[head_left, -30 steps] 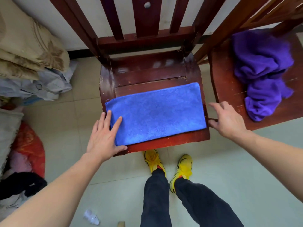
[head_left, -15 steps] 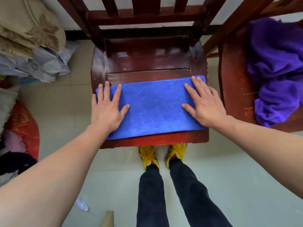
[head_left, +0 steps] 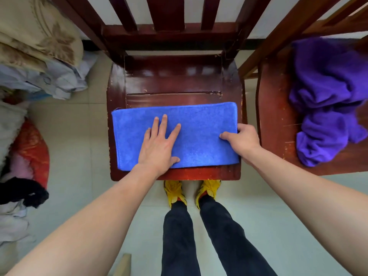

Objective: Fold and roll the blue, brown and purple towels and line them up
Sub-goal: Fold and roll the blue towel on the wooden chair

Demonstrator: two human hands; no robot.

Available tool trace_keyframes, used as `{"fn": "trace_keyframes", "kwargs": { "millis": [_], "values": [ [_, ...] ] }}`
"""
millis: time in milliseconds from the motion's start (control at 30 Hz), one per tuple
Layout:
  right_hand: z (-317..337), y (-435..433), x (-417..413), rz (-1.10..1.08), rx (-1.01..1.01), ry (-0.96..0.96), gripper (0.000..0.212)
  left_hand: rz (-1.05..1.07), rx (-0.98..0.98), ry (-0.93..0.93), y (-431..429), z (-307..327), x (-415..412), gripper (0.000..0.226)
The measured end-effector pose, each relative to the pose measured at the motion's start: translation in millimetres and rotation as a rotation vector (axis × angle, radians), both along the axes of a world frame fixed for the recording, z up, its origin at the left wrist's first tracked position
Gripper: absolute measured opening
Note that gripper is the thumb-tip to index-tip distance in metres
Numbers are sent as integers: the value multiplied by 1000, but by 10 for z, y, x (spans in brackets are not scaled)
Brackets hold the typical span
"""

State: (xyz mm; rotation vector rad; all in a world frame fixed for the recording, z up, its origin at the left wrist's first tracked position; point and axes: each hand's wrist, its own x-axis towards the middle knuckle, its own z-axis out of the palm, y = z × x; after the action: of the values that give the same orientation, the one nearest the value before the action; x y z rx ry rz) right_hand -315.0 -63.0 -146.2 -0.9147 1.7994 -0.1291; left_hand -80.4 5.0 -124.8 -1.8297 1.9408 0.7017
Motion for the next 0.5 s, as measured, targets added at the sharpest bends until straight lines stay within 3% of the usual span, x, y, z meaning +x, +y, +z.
{"fn": "trace_keyframes", "kwargs": {
  "millis": [133, 300, 500],
  "values": [
    [201, -78, -134, 42, -87, -100, 13, 27, 22, 9, -27, 88, -9, 98],
    [667, -277, -237, 374, -253, -43, 20, 97, 16, -86, 18, 180, 325, 86],
    [941, -138, 474, 583, -279, -81, 31, 214, 60, -52, 141, 186, 801, 83]
  ]
}}
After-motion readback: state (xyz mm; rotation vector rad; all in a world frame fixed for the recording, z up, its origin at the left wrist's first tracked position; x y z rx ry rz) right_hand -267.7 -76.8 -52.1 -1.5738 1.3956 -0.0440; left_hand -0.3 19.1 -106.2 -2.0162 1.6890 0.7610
